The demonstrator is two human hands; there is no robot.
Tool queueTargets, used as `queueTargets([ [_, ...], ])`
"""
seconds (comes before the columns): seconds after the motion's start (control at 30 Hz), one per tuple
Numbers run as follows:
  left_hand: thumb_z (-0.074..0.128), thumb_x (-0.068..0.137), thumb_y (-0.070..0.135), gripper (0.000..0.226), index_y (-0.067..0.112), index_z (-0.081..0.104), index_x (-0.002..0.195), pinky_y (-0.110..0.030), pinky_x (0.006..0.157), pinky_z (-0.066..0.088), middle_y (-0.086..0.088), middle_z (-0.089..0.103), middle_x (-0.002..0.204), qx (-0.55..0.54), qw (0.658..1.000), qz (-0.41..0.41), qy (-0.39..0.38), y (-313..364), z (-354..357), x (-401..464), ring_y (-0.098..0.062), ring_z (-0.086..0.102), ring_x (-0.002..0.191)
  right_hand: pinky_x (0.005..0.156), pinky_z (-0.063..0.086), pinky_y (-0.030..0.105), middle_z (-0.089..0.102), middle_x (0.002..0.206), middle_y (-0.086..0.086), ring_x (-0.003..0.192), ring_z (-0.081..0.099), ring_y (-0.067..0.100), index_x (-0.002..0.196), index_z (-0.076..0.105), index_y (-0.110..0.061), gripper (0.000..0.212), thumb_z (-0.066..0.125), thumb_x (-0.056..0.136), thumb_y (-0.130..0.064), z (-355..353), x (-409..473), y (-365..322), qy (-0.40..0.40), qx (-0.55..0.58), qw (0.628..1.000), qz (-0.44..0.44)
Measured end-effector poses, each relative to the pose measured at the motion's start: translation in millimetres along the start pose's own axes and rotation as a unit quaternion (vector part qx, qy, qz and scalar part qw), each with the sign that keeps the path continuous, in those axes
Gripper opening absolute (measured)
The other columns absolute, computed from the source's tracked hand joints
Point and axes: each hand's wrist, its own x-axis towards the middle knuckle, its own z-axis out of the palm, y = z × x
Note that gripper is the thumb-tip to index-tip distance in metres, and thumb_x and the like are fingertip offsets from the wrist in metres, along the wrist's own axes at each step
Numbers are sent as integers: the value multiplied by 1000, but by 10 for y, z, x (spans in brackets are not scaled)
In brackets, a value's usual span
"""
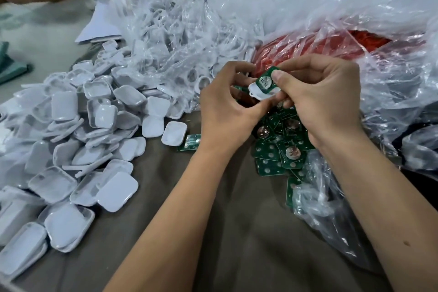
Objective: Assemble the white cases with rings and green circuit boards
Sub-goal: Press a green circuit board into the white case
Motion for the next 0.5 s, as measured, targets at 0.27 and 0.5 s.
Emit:
queueTargets([
  [0.27, 97, 65, 25, 49, 24, 67, 104, -29, 61, 59, 10, 71, 86, -11, 1000, 6, 10, -8, -1, 5, -5, 68, 63, 49, 49, 20, 74, 63, -4, 49, 68, 12, 79, 80, -23, 6, 85, 82, -23, 14, 9, 9, 28, -18, 999, -16],
  [0.5, 96, 65, 26, 51, 23, 66, 106, -32, 61, 60, 9, 72, 87, -13, 1000, 18, 6, -22, 9, 0, -7, 70, 65, 49, 50, 20, 75, 66, -5, 52, 69, 11, 81, 80, -22, 5, 85, 82, -22, 10, 4, 17, 21, -24, 999, -27],
])
